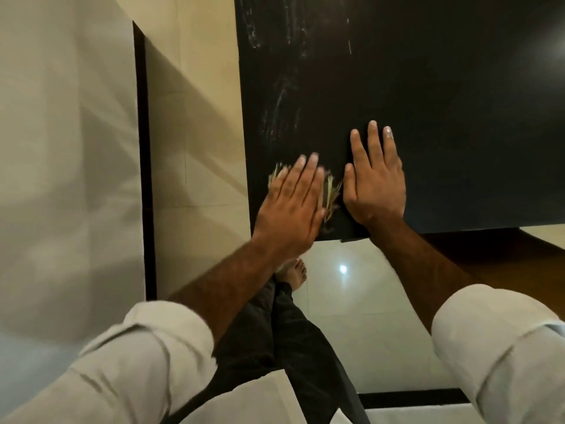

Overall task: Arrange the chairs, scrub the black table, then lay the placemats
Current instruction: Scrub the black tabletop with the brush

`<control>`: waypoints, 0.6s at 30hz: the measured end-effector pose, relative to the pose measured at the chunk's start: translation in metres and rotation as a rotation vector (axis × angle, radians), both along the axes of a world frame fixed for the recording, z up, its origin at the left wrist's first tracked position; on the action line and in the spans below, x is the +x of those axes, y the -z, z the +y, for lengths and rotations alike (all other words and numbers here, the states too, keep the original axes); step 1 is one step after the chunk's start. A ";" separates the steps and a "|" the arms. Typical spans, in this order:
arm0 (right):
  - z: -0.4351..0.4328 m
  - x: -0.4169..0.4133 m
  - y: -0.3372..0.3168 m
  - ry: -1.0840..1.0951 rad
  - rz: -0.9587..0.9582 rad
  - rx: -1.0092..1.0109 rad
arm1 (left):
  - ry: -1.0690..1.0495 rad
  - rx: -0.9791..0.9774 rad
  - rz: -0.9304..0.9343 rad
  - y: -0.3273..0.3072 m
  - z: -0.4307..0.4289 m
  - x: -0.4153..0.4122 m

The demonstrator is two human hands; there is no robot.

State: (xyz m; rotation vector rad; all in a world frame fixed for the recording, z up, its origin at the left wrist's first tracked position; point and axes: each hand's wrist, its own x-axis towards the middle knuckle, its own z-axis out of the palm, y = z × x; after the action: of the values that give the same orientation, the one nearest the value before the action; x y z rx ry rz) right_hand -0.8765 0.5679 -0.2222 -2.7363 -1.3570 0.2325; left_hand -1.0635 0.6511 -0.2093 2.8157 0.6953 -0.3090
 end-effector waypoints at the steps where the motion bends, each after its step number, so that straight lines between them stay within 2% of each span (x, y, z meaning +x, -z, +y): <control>1: 0.000 0.000 0.000 0.003 -0.002 -0.002 | -0.007 -0.014 0.027 -0.001 -0.003 -0.019; 4: 0.001 0.000 0.000 -0.003 -0.006 -0.005 | -0.103 -0.023 0.102 0.001 0.020 -0.054; 6: 0.001 0.000 0.000 -0.002 -0.009 -0.004 | -0.159 -0.009 0.091 0.003 0.051 -0.048; 11: 0.001 0.000 0.001 0.001 -0.013 -0.014 | -0.268 0.073 -0.004 0.005 0.107 0.047; 14: -0.001 0.000 0.000 0.002 0.005 0.010 | -0.155 0.087 -0.044 0.006 0.080 0.076; 18: -0.003 0.002 -0.001 0.007 0.045 0.006 | 0.028 0.030 -0.009 0.002 0.029 0.036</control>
State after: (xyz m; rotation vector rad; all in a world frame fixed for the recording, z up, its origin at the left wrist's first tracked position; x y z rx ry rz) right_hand -0.8750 0.5647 -0.2210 -2.7137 -1.3339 0.2869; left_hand -1.0276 0.6800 -0.2115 2.8554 0.6644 -0.2931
